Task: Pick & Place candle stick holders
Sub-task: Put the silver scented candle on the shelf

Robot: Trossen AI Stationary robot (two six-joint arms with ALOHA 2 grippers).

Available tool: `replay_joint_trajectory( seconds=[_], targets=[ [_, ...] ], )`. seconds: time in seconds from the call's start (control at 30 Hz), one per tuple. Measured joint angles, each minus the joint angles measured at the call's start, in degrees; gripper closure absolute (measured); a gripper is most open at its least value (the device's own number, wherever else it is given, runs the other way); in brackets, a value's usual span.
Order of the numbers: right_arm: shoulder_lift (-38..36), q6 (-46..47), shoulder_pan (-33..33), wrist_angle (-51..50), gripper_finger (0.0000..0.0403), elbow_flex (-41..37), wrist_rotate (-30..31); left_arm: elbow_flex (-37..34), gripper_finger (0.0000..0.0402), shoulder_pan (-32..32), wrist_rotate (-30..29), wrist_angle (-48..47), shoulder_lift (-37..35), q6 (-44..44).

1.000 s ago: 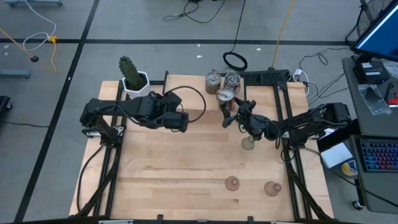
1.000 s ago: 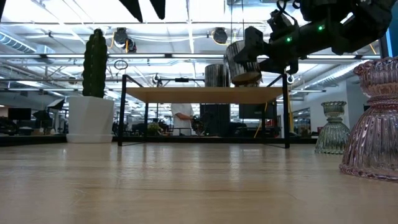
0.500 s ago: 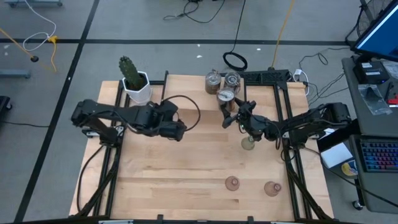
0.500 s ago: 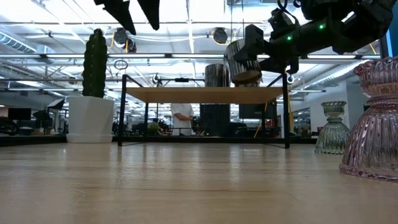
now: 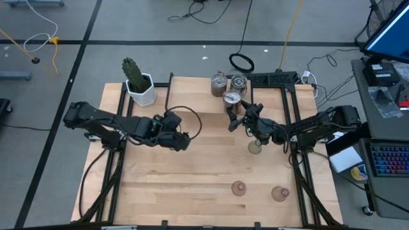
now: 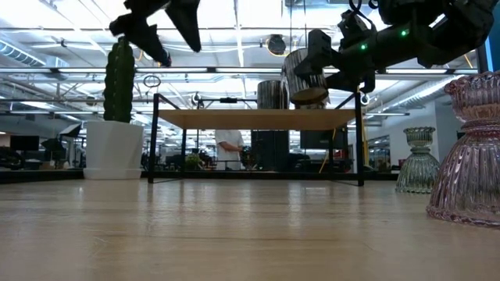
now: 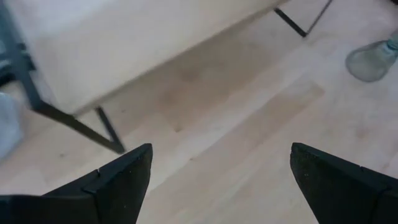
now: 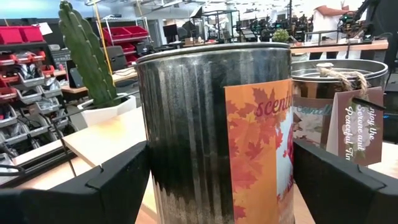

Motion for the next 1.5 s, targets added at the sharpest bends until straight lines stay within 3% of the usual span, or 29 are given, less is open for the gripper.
replay_joint_trajectory(
  seconds=[0.47, 1.5],
  targets=[
    [0.0, 0.68, -0.02, -0.49, 0.0035, 0.04, -3.33, -2.28, 0.0033, -0.01, 2.81, 1.96, 0.1, 1.35],
    [0.0, 0.15, -0.09, -2.05, 0.005, 0.0, -1.49, -2.22, 0.0028, -0.01, 3.7, 2.11, 0.1, 2.17]
  ],
)
